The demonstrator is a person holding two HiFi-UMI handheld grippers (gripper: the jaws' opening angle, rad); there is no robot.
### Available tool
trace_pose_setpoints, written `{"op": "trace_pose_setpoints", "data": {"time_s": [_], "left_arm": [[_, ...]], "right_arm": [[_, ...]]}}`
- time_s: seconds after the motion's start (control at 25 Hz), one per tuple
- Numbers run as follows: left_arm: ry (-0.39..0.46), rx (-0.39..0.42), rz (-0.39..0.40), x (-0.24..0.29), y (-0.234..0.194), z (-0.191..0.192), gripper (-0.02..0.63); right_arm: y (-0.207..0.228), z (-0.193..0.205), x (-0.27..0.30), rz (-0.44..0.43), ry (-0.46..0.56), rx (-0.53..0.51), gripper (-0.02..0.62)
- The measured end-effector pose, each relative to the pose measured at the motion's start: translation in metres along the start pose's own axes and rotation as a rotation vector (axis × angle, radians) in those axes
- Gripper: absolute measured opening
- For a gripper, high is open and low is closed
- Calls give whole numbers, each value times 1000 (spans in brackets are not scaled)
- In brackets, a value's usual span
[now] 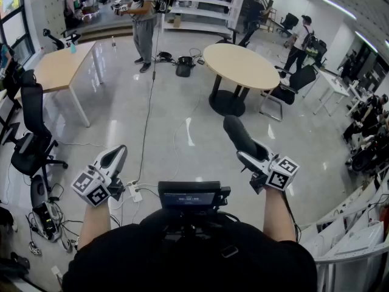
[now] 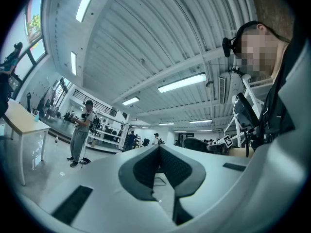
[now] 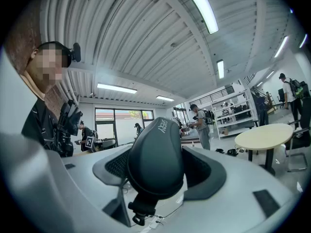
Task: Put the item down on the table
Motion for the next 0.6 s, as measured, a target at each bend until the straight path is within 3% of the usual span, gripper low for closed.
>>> {"op": "trace_pose_setpoints", "data": {"time_s": [0.6], "left_arm": [[5,-3,-7,-5,-12,1,2]], "right_arm": [[0,7,15,-27,-9,39,325]]}}
Point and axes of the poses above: the fingertips, and each gripper's own axes: x forward along the fingers, y to its right, z out of its underside, the point moved 3 cm from there along -x, backward along the fingers, and after that the axes turned 4 degrees about y, right-handed, at the moved point
